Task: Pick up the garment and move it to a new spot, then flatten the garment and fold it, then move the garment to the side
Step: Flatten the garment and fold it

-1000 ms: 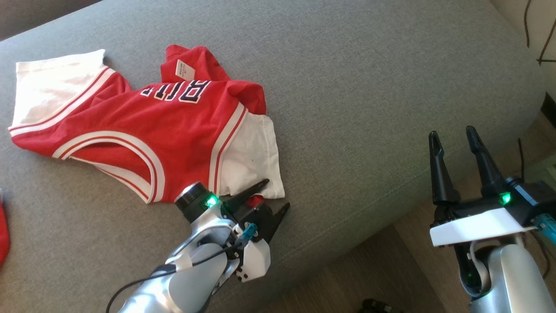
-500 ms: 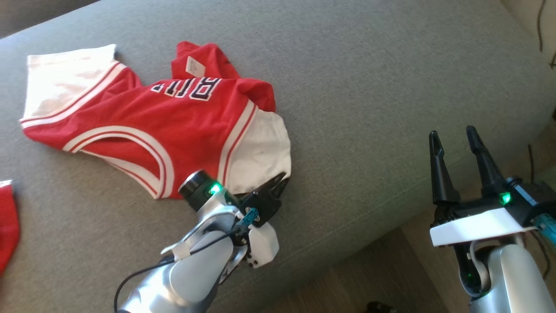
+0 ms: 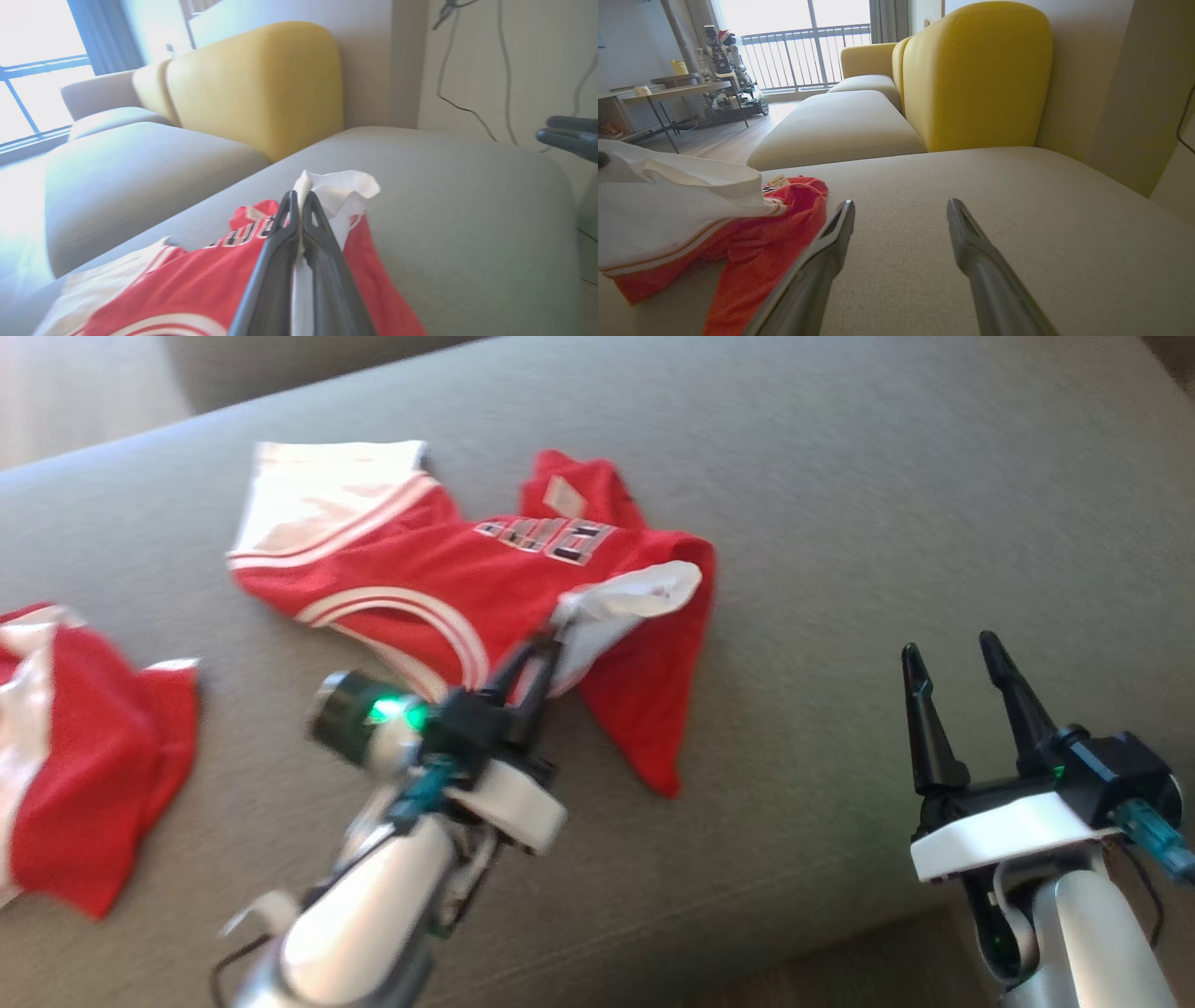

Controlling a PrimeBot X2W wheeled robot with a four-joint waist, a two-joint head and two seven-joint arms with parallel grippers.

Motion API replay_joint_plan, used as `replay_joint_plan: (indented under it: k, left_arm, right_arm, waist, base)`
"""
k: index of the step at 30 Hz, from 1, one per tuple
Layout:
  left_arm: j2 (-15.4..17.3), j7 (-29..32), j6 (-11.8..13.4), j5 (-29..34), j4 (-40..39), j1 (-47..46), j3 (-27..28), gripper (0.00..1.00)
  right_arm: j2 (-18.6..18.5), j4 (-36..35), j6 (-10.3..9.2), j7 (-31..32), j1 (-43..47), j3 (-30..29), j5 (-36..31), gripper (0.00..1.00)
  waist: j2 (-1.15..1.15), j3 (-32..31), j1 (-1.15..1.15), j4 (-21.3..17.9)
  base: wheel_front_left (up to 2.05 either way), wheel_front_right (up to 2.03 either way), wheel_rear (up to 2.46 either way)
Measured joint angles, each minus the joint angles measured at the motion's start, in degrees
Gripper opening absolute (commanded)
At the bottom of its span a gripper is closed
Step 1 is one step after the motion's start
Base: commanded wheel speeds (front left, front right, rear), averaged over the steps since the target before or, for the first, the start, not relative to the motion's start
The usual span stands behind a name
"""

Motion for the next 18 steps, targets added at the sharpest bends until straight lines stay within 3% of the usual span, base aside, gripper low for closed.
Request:
replay_joint_plan:
  k: [7, 12, 18]
  left_arm:
    - [4.2, 0.0, 3.0, -1.5, -10.1, 5.5, 9.2, 0.0]
    - [5.2, 0.0, 4.4, -1.4, -17.4, 9.4, 14.6, 0.0]
    - [5.3, 0.0, 3.4, 1.1, -20.9, 13.0, 15.6, 0.0]
  right_arm:
    - [0.0, 1.5, 0.0, 0.8, 0.5, 0.2, -0.9, 1.0]
    - [0.0, 2.2, 0.0, 1.6, 1.5, 0.3, -1.3, 1.0]
    - [0.0, 2.9, 0.0, 2.3, 1.5, 0.9, -1.4, 1.0]
  waist:
    - [0.0, -2.8, 0.0, 7.1]
    - [0.0, -4.4, 0.0, 12.1]
    - [0.0, -5.7, 0.0, 16.8]
  base:
    - [0.0, 0.0, 0.0]
    - [0.0, 0.0, 0.0]
    - [0.0, 0.0, 0.0]
